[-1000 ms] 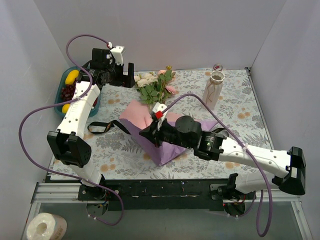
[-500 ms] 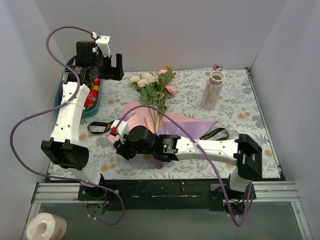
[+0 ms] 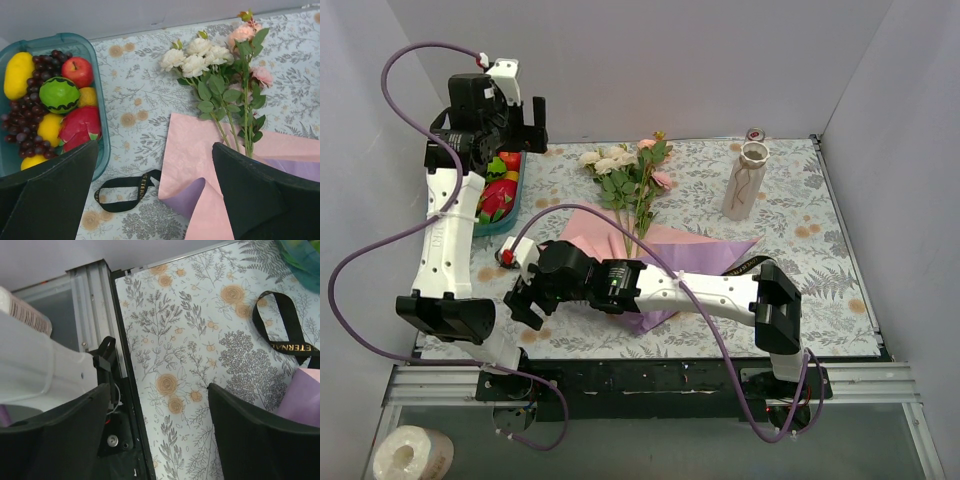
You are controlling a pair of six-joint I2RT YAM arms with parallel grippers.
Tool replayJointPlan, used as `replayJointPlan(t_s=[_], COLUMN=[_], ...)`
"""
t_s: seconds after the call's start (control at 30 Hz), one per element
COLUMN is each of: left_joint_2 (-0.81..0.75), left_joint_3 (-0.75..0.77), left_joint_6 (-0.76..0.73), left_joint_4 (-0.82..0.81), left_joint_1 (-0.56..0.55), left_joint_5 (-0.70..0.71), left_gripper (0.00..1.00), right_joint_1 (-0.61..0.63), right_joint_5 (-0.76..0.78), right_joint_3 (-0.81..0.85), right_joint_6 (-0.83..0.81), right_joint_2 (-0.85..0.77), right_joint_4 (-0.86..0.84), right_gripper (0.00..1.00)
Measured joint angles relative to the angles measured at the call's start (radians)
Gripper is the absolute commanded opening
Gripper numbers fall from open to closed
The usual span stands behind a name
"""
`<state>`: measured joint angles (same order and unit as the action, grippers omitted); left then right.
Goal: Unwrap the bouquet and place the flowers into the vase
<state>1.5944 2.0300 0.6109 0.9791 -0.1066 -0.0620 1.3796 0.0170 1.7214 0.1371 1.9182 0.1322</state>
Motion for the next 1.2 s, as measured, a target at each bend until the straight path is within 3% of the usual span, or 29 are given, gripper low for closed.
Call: replayJointPlan(t_s=[0.13,0.27,0.4,0.5,0.63,0.73,0.77,0.87,1.1,1.2], left_joint_2=[0.0,-0.004,-0.015,-0.022,-0.021,-0.021,-0.021,-0.02,-0.018,-0.018], left_joint_3=[0.038,0.047,0.028,0.022,0.022,0.02,0.019,0.018,0.018,0.017], left_joint_6=[0.023,0.042,0.038,0.028,0.025,0.026,0.027,0.027,0.015,0.011], left_joint_4=[0.014,0.028,0.042,0.055,0.069,0.068,0.068,0.069,0.076,0.076], left_joint_1=[0.063,0.211,0.323,0.331,0.322,0.32,0.32,0.32,0.32,0.32], left_joint_5=[0.005,-0.061,-0.153,-0.245,-0.362,-0.426,-0.438,-0.462,-0.473,-0.472], left_gripper=[0.98,0.98,0.98,0.98,0.98,0.98,0.98,0.98,0.98,0.98], right_joint_1=[0.005,0.01,-0.025,-0.217,-0.637,-0.816,-0.842,-0.9,-0.938,-0.931], right_joint_5=[-0.049,-0.069,-0.039,-0.098,-0.163,-0.22,-0.247,-0.315,-0.394,-0.41], right_joint_3=[0.024,0.058,-0.073,-0.213,-0.383,-0.54,-0.58,-0.639,-0.715,-0.748], right_joint_6=[-0.009,-0.019,-0.045,-0.047,-0.043,-0.024,-0.014,0.013,0.046,0.058], right_joint_2=[0.002,-0.011,-0.172,-0.376,-0.563,-0.626,-0.629,-0.587,-0.444,-0.439], right_joint_4=[0.037,0.061,0.105,0.111,0.061,0.023,0.02,0.02,-0.007,-0.008], right_gripper=[0.91,0.93,0.93,0.93,0.93,0.84,0.71,0.58,0.39,0.38])
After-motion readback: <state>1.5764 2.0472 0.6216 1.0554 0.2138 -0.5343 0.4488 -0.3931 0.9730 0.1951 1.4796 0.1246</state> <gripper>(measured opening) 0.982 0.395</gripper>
